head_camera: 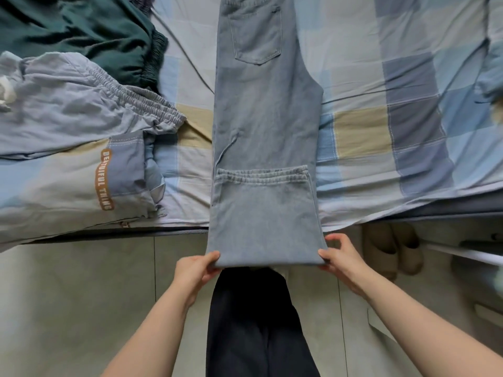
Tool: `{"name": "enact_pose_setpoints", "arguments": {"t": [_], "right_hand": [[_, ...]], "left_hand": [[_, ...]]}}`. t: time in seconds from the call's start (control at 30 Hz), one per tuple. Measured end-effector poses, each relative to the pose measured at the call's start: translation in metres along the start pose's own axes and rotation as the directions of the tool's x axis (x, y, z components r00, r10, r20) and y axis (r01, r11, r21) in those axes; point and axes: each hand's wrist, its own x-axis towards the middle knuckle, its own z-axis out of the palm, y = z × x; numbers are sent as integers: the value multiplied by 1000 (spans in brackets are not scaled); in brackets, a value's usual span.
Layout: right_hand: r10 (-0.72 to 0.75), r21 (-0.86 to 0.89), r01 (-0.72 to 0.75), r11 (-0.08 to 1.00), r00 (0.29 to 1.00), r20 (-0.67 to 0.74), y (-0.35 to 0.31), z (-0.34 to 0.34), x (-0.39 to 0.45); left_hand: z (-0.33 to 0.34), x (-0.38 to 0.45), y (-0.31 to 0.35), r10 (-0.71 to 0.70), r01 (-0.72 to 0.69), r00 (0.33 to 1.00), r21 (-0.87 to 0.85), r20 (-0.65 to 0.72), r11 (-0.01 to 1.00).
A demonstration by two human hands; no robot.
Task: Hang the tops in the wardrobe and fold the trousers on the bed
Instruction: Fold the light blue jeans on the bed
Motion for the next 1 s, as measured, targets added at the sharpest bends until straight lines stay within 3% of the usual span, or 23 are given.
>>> {"name": "enact_pose_setpoints", "arguments": {"t": [0.1, 0.27, 0.37, 0.5, 0.63, 0.7, 0.87, 0.93, 1.0], "right_hand": [[-44, -160, 60, 985, 993, 105, 16, -18, -26], [-120, -130, 146, 981, 974, 194, 9, -27, -45], [-147, -124, 176, 977, 966, 212, -17, -27, -45], [-137, -88, 157, 984, 969, 205, -74, -27, -42], [-127, -57, 145, 988, 962, 242, -150, -31, -28], [-128, -71, 149, 986, 963, 237, -197, -26, -12], [-210, 126, 200, 972, 975, 70, -312, -9, 66], [-217, 249, 226, 942, 974, -63, -327, -2, 103], [-165, 171, 187, 967, 977, -136, -311, 10, 132]], "left_hand": [[-14, -25, -26, -57, 51, 995, 74, 86, 996], [-27, -48, -7, 128, -149, 984, 179, 124, 973], [-27, -51, 33, 273, -310, 947, 261, 171, 914], [-18, -51, 101, 362, -447, 883, 294, 300, 845], [3, -41, 182, 364, -494, 796, 170, 483, 853], [20, -28, 230, 378, -494, 776, 114, 506, 862], [82, 45, 341, 405, -453, 830, 40, 383, 891], [100, 81, 355, 403, -457, 862, 129, 307, 880], [109, 109, 344, 340, -411, 901, 280, 270, 868]]}}
